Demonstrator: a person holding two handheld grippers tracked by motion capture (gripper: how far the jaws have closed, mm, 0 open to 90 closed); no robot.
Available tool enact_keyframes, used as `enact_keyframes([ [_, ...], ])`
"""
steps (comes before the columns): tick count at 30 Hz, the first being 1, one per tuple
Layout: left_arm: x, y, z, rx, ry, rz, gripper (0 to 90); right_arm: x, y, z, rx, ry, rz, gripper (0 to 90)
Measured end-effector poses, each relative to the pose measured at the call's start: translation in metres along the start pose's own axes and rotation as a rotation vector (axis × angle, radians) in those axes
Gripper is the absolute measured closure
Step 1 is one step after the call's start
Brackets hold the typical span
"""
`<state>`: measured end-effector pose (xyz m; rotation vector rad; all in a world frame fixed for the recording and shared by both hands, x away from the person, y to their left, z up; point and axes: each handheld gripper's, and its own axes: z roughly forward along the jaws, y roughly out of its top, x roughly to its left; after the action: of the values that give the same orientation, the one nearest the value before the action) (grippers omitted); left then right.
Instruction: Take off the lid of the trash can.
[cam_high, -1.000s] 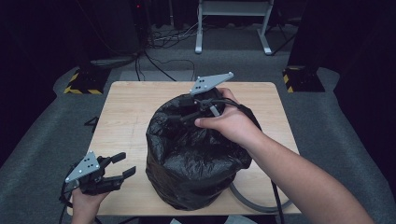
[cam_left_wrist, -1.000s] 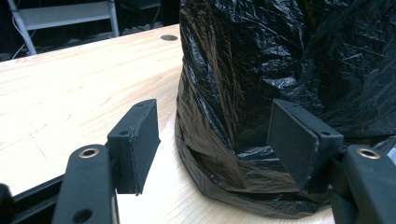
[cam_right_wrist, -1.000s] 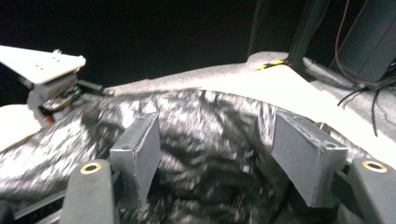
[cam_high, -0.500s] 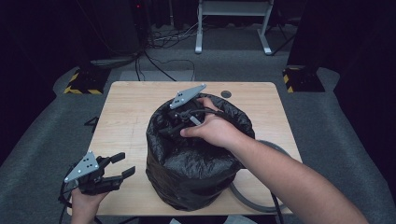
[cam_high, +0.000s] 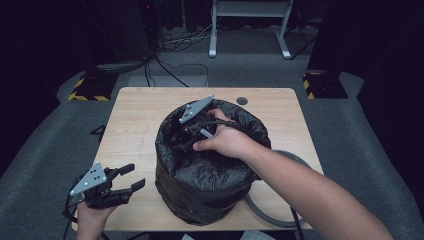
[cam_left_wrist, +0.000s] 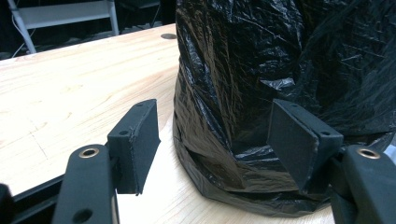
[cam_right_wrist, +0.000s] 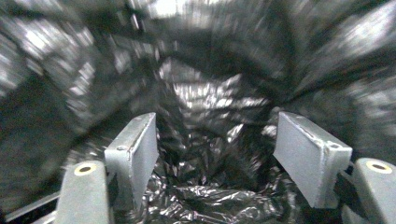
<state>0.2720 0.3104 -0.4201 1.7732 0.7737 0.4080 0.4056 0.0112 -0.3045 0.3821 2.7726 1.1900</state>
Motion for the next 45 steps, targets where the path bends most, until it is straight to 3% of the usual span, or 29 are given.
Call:
enact_keyframes([
  [5, 0.001, 0.0, -0.001, 0.0, 0.002, 0.007, 34.0, 0.001, 0.011, -0.033, -0.155, 0.018, 0.02, 30.5],
  [7, 0.0, 0.0, 0.0, -0.001, 0.001, -0.002, 34.0, 0.004, 0.015, -0.047, -0.227, 0.03, 0.002, 30.4],
  [10, 0.001, 0.0, 0.001, 0.004, 0.002, 0.003, 34.0, 0.01, 0.019, -0.059, -0.291, 0.067, -0.032, 30.2],
  [22, 0.001, 0.0, 0.001, 0.008, 0.003, 0.004, 34.0, 0.042, 0.023, -0.095, -0.416, 0.122, -0.082, 29.5],
  [27, 0.001, 0.0, -0.001, -0.002, 0.006, -0.005, 34.0, 0.036, 0.021, -0.12, -0.436, 0.065, -0.081, 29.6],
  [30, 0.001, 0.0, 0.0, -0.002, 0.006, -0.003, 34.0, 0.025, 0.013, -0.131, -0.428, 0.006, -0.058, 29.6],
  [36, 0.0, 0.0, 0.0, -0.003, 0.01, -0.007, 34.2, 0.0, -0.01, -0.147, -0.425, -0.078, -0.006, 29.6],
  [42, 0.001, 0.001, -0.003, -0.019, 0.015, -0.015, 34.5, -0.013, -0.04, -0.175, -0.459, -0.125, 0.066, 29.6],
  [45, 0.001, 0.002, -0.002, -0.022, 0.015, -0.02, 34.5, -0.018, -0.058, -0.192, -0.474, -0.177, 0.086, 29.6],
])
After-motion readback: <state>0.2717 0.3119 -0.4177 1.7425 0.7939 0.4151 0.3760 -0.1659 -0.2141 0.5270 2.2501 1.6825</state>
